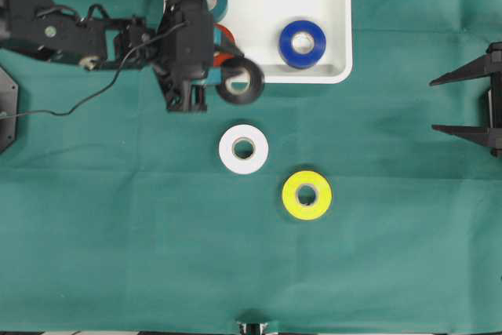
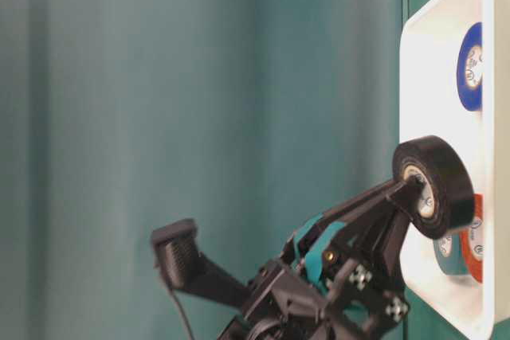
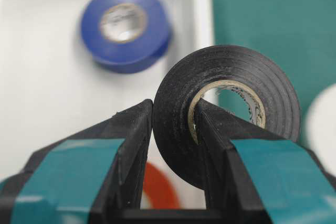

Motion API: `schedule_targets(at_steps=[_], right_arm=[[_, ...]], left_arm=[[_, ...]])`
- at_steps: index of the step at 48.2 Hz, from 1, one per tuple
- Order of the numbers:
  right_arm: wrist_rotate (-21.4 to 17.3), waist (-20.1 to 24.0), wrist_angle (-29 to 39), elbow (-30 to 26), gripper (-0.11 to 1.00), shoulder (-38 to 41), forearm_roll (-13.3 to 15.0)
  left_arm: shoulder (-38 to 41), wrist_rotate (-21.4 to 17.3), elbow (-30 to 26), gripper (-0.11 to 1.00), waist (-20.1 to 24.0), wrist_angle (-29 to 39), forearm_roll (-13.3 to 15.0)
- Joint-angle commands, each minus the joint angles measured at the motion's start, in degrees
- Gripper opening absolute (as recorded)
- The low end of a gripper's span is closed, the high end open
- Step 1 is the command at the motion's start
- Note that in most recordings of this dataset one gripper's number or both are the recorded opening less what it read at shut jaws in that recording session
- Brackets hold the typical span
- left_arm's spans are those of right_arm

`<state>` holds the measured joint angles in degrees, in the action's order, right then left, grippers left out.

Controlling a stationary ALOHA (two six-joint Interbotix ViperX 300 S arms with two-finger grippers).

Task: Put the tape into the white case with the left arm.
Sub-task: 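Lift the black roll and carry it into the white tray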

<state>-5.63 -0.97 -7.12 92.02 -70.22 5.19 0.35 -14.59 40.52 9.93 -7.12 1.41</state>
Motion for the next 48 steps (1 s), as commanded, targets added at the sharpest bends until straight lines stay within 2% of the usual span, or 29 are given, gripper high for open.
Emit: schedule_targets(at_steps=[1, 27, 40, 48], right_arm=[[-0.09, -0.09, -0.53, -0.62, 0.86, 0.26, 0.00], [-0.09, -0.09, -0.53, -0.62, 0.86, 0.26, 0.00], [-0.09, 0.00, -0.53, -0.62, 0.86, 0.26, 0.00], [-0.09, -0.09, -0.53, -0.62, 0.86, 0.26, 0.00]], left_arm=[[0.09, -0.70, -2.20, 0.23, 1.58, -0.35, 0.09], [7.12, -5.71, -8.61, 0.23, 10.55, -0.26, 0.00], [9.40, -5.89, -10.28, 0.23, 13.97, -0.26, 0.09], [9.49, -5.71, -10.02, 0.23, 14.50, -0.26, 0.00]])
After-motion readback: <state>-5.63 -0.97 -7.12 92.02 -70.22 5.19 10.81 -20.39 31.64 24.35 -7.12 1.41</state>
